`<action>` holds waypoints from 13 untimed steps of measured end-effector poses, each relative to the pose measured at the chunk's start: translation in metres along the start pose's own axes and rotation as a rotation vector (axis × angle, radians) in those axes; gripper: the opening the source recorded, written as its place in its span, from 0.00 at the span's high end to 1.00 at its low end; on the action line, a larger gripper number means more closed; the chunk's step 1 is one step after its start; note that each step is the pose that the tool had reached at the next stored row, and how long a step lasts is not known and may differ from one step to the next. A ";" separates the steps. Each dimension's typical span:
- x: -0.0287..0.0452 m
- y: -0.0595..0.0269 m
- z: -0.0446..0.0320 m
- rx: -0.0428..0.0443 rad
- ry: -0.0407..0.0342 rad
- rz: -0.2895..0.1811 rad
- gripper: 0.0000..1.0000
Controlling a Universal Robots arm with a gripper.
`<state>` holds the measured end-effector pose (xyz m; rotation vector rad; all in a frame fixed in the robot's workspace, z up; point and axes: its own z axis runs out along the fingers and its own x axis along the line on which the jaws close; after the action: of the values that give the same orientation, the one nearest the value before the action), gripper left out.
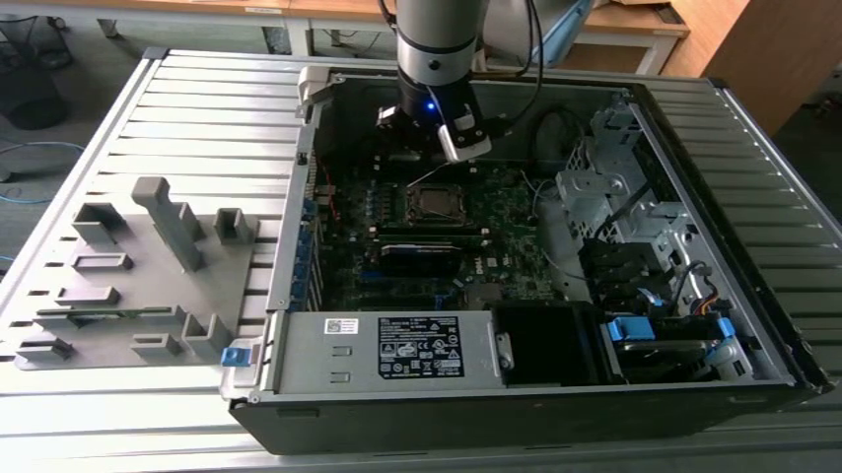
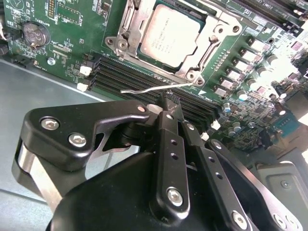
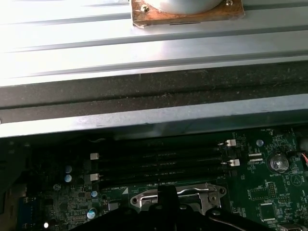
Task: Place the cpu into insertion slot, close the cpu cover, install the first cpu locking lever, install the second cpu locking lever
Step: 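Install the first cpu locking lever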
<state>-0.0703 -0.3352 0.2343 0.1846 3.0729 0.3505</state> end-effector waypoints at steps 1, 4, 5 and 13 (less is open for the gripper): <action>0.0000 0.0000 0.0000 0.0000 0.0000 0.000 0.89; -0.0001 0.0001 0.0000 0.0001 0.0000 0.000 0.89; -0.0001 0.0002 0.0001 0.0000 -0.0001 0.000 0.89; -0.0022 0.0014 0.0018 -0.0014 -0.0002 0.002 0.89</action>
<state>-0.0679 -0.3337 0.2330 0.1872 3.0724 0.3527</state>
